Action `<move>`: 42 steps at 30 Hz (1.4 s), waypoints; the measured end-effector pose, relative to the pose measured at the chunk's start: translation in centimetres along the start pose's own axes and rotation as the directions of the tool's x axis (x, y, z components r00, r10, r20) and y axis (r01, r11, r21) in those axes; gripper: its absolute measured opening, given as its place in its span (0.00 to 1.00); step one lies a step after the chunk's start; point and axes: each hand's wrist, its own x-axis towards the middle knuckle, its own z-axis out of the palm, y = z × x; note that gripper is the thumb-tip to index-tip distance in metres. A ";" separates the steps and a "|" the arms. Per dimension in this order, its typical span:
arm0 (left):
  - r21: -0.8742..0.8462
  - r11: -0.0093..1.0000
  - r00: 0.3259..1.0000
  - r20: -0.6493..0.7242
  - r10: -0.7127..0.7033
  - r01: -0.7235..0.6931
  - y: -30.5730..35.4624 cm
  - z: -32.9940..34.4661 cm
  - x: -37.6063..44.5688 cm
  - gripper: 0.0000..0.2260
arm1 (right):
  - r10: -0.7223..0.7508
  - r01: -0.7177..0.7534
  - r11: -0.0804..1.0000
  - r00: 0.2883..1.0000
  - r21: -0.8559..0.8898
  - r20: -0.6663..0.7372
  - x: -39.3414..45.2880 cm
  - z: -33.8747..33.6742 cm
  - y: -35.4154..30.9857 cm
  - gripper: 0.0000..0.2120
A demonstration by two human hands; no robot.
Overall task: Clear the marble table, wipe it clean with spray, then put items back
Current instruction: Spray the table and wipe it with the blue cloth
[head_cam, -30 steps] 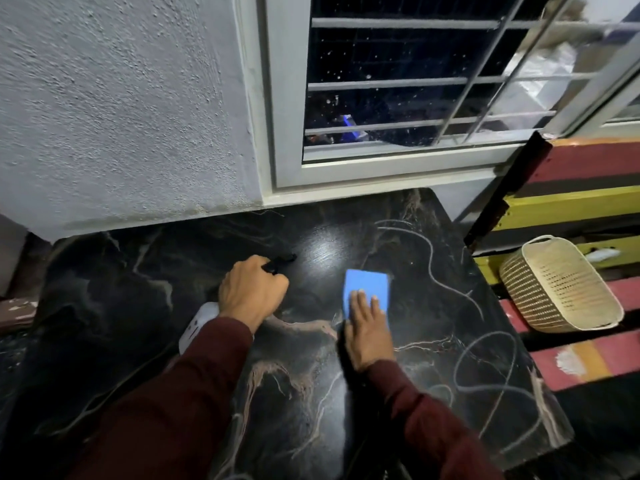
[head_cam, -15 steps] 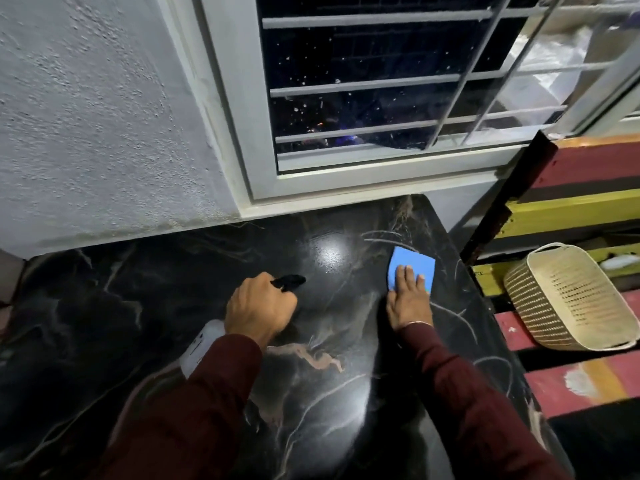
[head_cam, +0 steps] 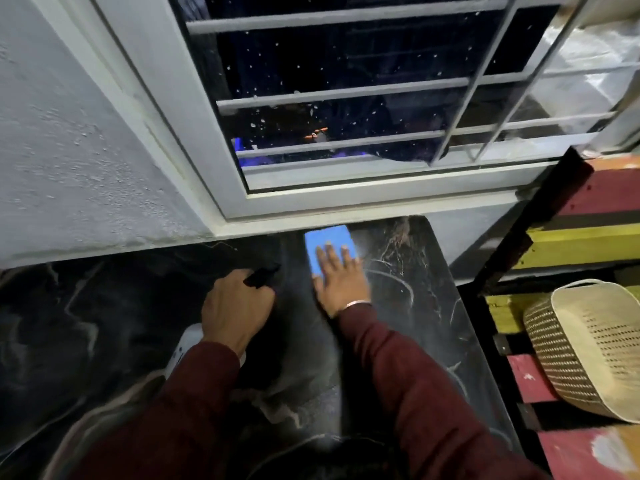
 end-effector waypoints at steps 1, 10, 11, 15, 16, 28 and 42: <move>-0.006 1.000 1.000 0.006 0.002 -0.002 0.3 0.3 0.1 0.05 | 0.111 -0.111 0.993 0.994 -0.031 0.007 0.5 -0.4 3.7 0.31; -0.014 1.000 0.997 0.078 0.026 -0.025 2.9 2.6 0.8 0.04 | 0.125 -0.119 0.991 0.988 0.062 -0.095 -6.3 1.3 1.7 0.28; -0.007 1.000 0.997 0.072 0.027 -0.027 3.1 2.9 1.0 0.05 | -0.023 0.028 0.994 0.998 0.103 -0.056 -6.5 2.1 -0.6 0.27; 0.019 0.999 0.997 0.055 0.046 -0.047 3.6 3.4 1.4 0.06 | -0.274 0.274 0.961 0.962 0.017 -0.001 -1.0 1.2 -0.9 0.26; 0.025 0.998 0.997 0.060 0.050 -0.052 3.5 3.4 1.5 0.05 | -0.213 0.213 0.977 0.977 -0.013 0.000 0.7 0.3 0.9 0.27; 0.008 1.000 0.998 0.049 0.026 -0.026 2.2 2.6 0.8 0.05 | 0.231 -0.229 0.973 0.971 0.028 -0.058 2.7 -0.1 2.3 0.28; -0.049 0.994 0.993 0.061 0.100 -0.097 3.5 2.7 -1.7 0.05 | 0.399 -0.398 0.917 0.902 0.040 -0.166 -7.3 -0.2 13.1 0.30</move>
